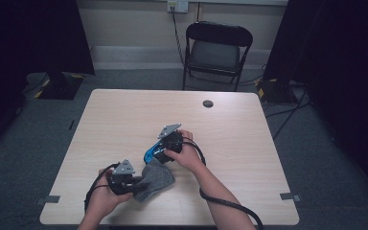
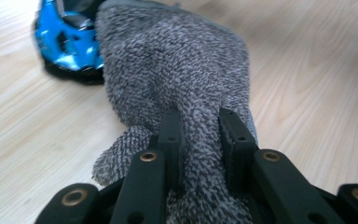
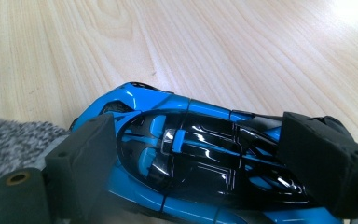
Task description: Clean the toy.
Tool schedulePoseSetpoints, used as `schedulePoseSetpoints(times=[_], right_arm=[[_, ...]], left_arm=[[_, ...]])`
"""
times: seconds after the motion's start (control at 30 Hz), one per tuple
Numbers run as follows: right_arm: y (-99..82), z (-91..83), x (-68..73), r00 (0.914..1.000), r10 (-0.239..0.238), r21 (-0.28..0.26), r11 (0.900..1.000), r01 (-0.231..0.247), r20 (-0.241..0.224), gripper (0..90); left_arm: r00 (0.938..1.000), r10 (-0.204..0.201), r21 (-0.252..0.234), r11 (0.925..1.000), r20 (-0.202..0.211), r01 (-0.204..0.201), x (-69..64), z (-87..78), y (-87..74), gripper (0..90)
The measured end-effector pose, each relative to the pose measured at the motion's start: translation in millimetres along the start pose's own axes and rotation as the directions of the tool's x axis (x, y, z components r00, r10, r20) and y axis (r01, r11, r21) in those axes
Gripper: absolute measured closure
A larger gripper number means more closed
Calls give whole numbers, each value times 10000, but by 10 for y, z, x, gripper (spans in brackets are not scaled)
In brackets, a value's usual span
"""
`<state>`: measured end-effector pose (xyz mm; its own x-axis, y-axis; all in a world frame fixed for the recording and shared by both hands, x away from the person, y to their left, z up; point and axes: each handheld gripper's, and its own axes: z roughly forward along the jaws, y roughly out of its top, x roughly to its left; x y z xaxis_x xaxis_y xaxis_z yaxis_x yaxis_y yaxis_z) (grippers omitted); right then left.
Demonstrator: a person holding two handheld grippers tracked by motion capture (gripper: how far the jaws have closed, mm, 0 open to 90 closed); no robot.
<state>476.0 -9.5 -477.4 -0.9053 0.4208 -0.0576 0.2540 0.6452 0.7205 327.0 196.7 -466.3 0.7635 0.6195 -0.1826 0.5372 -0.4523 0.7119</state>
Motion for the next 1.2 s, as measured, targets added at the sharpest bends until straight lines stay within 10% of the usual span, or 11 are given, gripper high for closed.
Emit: schedulePoseSetpoints(times=[0.23,0.67,0.87,1.2], right_arm=[[2,1,-1,10000,0,1,10000,0,9,114],[-3,1,6,10000,34,-46,10000,-34,43,114],[-6,1,8,10000,29,-60,10000,-29,41,114],[-5,1,6,10000,33,-63,10000,-33,38,114]], left_arm=[[9981,-247,-143,9996,562,255,93,-140,-60,739],[9923,37,161,9999,1239,-58,-102,87,-16,732],[9997,-67,483,9988,-246,79,28,46,-50,723],[9853,-634,394,9967,-1587,705,280,13,-21,717]])
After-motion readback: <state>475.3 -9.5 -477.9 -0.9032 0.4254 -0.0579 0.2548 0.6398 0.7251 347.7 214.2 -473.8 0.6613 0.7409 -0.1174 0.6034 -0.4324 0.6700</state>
